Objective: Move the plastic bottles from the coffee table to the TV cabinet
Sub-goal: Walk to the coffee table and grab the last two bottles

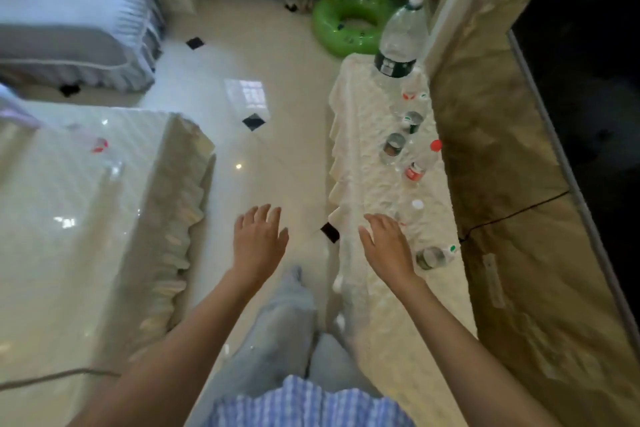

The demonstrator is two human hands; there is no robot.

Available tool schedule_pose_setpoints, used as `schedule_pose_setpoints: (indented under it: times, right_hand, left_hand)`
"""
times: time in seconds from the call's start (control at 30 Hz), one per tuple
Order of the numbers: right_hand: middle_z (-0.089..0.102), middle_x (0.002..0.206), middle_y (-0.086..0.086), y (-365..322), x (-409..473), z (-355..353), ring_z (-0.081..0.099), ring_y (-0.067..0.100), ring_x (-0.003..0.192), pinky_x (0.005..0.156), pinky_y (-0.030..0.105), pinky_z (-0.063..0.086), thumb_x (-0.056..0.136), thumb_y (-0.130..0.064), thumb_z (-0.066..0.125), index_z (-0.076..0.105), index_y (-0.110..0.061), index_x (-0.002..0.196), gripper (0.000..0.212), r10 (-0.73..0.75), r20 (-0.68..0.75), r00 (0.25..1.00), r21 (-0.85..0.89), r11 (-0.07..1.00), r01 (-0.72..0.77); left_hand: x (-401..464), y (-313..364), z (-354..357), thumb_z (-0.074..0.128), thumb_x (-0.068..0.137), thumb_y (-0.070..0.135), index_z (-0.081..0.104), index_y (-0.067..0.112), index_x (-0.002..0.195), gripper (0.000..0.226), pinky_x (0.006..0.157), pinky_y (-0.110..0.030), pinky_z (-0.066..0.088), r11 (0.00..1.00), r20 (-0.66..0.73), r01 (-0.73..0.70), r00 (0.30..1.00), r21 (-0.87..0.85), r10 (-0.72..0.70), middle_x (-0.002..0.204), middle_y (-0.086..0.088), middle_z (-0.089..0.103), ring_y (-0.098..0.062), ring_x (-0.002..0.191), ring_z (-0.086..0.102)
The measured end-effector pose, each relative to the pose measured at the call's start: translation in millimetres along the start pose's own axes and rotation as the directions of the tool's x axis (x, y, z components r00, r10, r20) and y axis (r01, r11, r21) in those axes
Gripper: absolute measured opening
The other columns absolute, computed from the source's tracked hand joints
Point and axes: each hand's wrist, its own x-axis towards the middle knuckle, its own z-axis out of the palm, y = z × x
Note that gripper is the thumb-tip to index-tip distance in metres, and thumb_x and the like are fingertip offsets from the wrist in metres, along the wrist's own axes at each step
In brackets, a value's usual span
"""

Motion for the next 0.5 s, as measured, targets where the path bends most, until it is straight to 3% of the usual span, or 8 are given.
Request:
schedule_pose_setpoints:
  times: [0.23, 0.43, 0.5]
  right_hand:
    - [0.058, 0.123, 0.012, -89.2, -14.3, 43.0, 0.05, 0.028, 0.118, 0.101, 0.037, 0.037, 0.096, -0.026, 0.048, 0.056, -0.007, 0.124, 0.035, -0.309, 0.135, 0.941, 0.0, 0.95, 0.312]
    - [0.054, 0.129, 0.01, -186.4, -38.9, 82.8, 0.045, 0.026, 0.123, 0.104, 0.04, 0.037, 0.097, -0.03, 0.044, 0.051, -0.01, 0.13, 0.039, -0.517, 0.274, 0.811, 0.037, 0.848, 0.528]
    - [0.054, 0.129, 0.01, -221.3, -47.6, 95.9, 0.045, 0.027, 0.123, 0.103, 0.041, 0.038, 0.097, -0.03, 0.044, 0.051, -0.01, 0.13, 0.039, -0.579, 0.307, 0.755, 0.045, 0.802, 0.596]
  left_hand:
    - [-122.2, -75.0, -11.3, 0.072, 0.076, 0.023, 0.062, 0.005, 0.111, 0.04, 0.084, -0.048, 0.048, 0.932, -0.065, 0.358, 0.93, -0.064, -0.361, 0.112, -0.018, 0.063, -0.038, 0.101, 0.059]
    - [-202.0, -146.9, -23.2, 0.042, 0.082, 0.034, 0.06, 0.009, 0.109, 0.041, 0.09, -0.045, 0.042, 0.776, -0.096, 0.62, 0.771, -0.115, -0.63, 0.113, -0.012, 0.06, -0.033, 0.107, 0.054]
    - [-226.5, -169.2, -30.1, 0.045, 0.084, 0.032, 0.06, 0.01, 0.109, 0.037, 0.089, -0.043, 0.042, 0.729, -0.135, 0.67, 0.716, -0.14, -0.685, 0.111, -0.011, 0.061, -0.032, 0.104, 0.055]
